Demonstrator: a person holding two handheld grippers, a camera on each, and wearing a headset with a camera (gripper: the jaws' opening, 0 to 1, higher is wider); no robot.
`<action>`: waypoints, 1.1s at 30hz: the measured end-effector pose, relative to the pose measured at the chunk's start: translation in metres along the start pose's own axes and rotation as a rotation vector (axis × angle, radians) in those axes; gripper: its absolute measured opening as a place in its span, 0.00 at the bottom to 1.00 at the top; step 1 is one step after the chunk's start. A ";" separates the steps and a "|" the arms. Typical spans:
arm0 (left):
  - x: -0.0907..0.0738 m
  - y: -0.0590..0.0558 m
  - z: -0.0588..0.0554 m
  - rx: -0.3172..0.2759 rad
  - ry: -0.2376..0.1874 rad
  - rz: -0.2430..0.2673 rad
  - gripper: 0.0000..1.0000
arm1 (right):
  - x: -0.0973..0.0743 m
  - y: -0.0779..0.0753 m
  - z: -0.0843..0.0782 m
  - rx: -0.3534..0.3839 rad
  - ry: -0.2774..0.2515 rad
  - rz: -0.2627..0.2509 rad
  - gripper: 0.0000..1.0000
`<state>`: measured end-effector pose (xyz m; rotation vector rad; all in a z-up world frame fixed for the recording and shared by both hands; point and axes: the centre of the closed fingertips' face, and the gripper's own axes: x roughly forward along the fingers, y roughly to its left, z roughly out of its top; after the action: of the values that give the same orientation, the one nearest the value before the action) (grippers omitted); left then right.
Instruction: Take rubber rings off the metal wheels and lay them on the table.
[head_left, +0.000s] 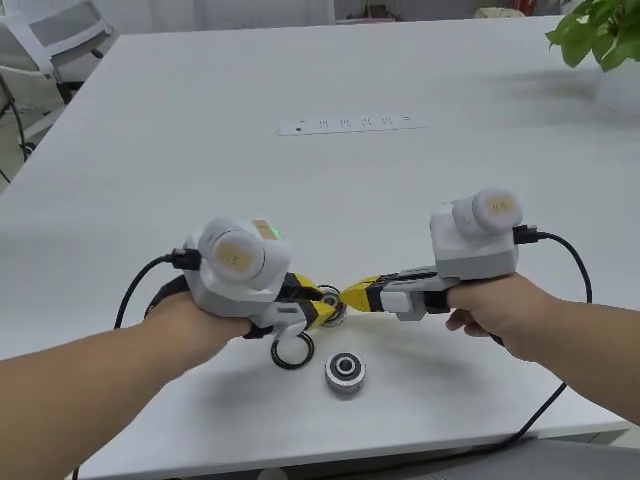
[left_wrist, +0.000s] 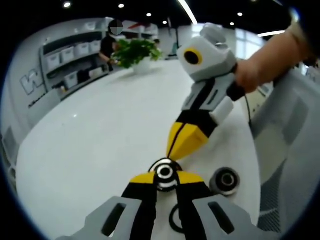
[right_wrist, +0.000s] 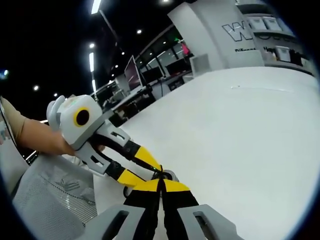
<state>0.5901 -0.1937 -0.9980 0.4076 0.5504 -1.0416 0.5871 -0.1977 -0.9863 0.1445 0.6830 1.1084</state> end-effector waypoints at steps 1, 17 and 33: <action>-0.002 -0.002 0.000 0.001 -0.001 -0.008 0.15 | 0.000 -0.001 0.001 -0.002 -0.003 -0.001 0.00; -0.037 -0.012 0.024 -0.016 -0.100 -0.062 0.34 | -0.006 0.011 0.011 0.019 -0.036 0.026 0.00; -0.085 -0.015 0.024 -0.044 -0.165 -0.057 0.53 | -0.002 0.037 0.012 0.026 -0.021 0.103 0.00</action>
<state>0.5485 -0.1552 -0.9284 0.2656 0.4382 -1.1045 0.5645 -0.1802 -0.9601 0.2154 0.6775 1.1951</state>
